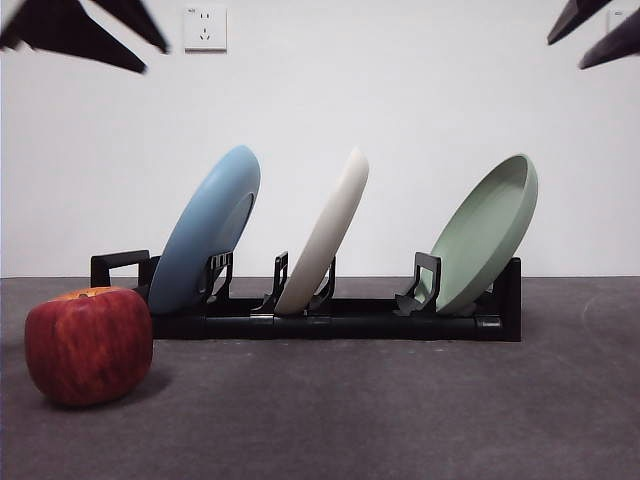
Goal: Take the blue plate from the plate rack,put the plate on the table,take the apple from the table,put the apple in the plate
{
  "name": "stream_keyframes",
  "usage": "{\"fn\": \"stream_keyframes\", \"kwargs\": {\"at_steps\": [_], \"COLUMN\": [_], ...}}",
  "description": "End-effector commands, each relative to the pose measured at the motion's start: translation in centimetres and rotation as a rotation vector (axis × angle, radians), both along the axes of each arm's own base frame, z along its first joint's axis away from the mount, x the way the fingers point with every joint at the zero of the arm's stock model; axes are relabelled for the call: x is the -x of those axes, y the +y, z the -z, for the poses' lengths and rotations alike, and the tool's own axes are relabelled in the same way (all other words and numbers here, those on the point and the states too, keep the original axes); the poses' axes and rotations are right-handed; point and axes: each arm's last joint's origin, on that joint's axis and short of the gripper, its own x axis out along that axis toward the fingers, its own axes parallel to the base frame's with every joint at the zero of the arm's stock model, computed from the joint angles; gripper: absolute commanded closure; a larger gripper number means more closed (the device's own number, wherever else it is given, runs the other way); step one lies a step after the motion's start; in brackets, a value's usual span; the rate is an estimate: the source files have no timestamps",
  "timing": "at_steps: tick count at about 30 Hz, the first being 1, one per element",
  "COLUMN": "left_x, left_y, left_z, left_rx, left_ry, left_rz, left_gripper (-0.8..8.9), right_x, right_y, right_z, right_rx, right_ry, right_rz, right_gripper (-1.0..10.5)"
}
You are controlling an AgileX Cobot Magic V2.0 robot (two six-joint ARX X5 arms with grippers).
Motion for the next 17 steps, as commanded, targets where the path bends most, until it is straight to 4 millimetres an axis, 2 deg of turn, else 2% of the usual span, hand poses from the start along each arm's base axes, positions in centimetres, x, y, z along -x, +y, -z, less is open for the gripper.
{"fn": "stream_keyframes", "kwargs": {"at_steps": [1,8,12,17], "left_x": [-1.4,-4.4,-6.3,-7.7], "left_y": [-1.5,-4.4,-5.5,-6.0], "left_z": [0.5,1.2,2.1,3.6], "left_rx": [-0.014,-0.069,-0.100,-0.115], "left_ry": [0.014,0.062,0.107,0.144], "left_rz": [0.045,0.047,0.038,0.033], "left_gripper": [5.34,5.34,5.34,5.35], "right_x": [0.0,0.0,0.0,0.0], "right_y": [0.1,0.1,0.1,0.1], "right_z": [-0.1,0.0,0.1,0.1], "right_rx": [0.007,0.008,0.008,0.008], "right_ry": [-0.008,0.004,0.009,0.009], "right_rz": [-0.009,-0.009,-0.009,-0.009], "right_gripper": [6.6,6.6,6.6,6.6]}}
